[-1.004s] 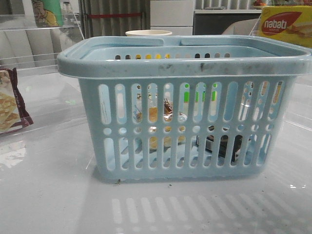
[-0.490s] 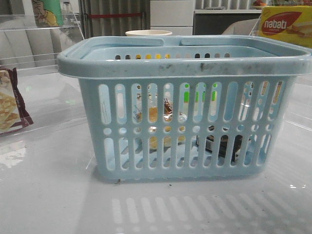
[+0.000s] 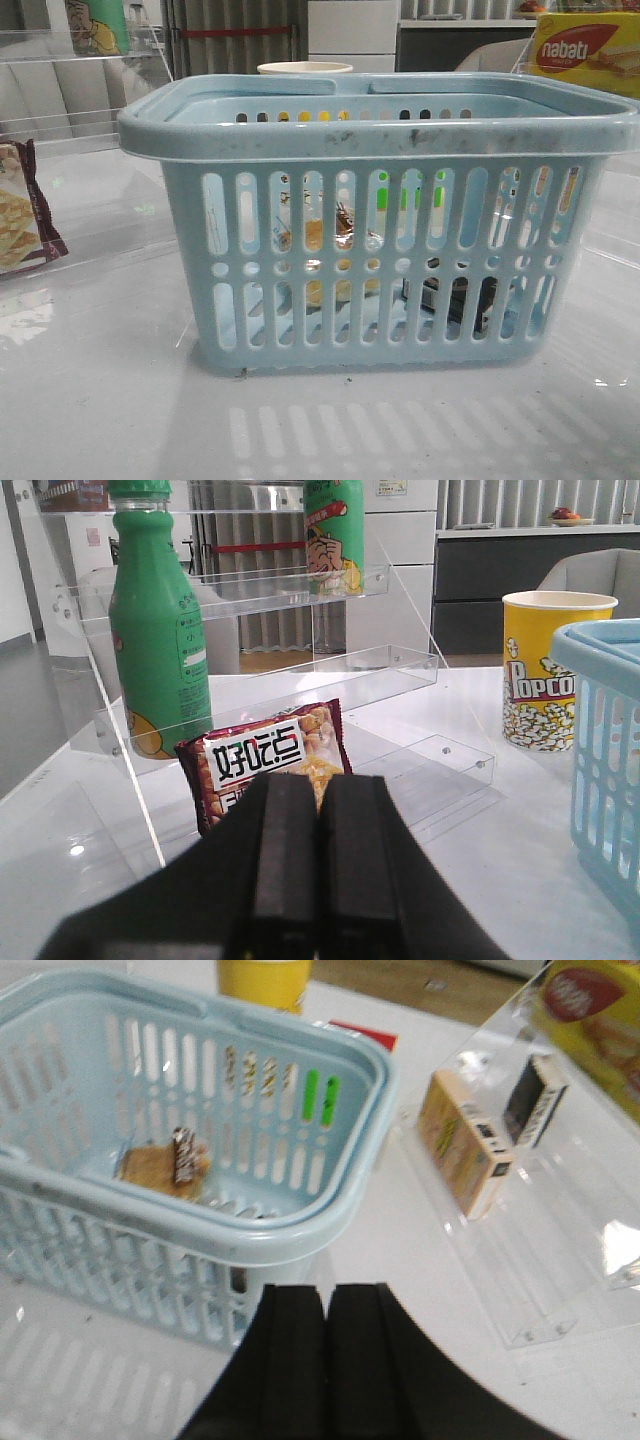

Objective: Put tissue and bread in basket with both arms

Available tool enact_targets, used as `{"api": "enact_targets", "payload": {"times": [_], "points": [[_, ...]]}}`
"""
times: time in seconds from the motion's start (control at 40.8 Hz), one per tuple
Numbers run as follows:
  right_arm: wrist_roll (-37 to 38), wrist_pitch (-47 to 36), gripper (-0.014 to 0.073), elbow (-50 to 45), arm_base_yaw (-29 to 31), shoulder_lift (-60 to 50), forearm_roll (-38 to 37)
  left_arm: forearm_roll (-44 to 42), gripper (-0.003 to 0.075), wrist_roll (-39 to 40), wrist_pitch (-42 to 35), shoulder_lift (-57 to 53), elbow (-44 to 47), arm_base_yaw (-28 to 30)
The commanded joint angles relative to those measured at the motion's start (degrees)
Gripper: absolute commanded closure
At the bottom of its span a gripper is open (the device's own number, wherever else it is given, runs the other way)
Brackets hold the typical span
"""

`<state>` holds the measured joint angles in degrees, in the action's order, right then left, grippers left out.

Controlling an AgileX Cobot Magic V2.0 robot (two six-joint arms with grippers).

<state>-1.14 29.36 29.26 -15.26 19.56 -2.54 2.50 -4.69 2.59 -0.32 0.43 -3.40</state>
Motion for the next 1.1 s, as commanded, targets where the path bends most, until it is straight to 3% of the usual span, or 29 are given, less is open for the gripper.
{"api": "enact_targets", "payload": {"times": [0.0,0.245,0.441,0.882,1.078], "points": [[-0.09,-12.75,0.0536,-5.79,4.42,-5.59,-0.89,0.51,0.0629,-0.03,-5.03,-0.96,-0.11,0.05],[0.16,-23.57,0.0536,-22.84,14.15,-18.49,1.98,0.51,0.0629,-0.03,-5.03,-0.96,-0.11,0.05],[0.16,-30.63,0.0536,-31.05,16.29,-21.21,4.19,0.51,0.0629,-0.03,-5.03,-0.96,-0.11,0.05],[0.29,-30.23,0.0536,-30.99,16.29,-21.21,3.82,0.51,0.0629,-0.03,-5.03,-0.96,-0.11,0.05],[6.48,-33.2,0.0536,-30.99,16.35,-21.21,1.65,0.51,0.0629,-0.03,-5.03,-0.96,-0.11,0.05]]}}
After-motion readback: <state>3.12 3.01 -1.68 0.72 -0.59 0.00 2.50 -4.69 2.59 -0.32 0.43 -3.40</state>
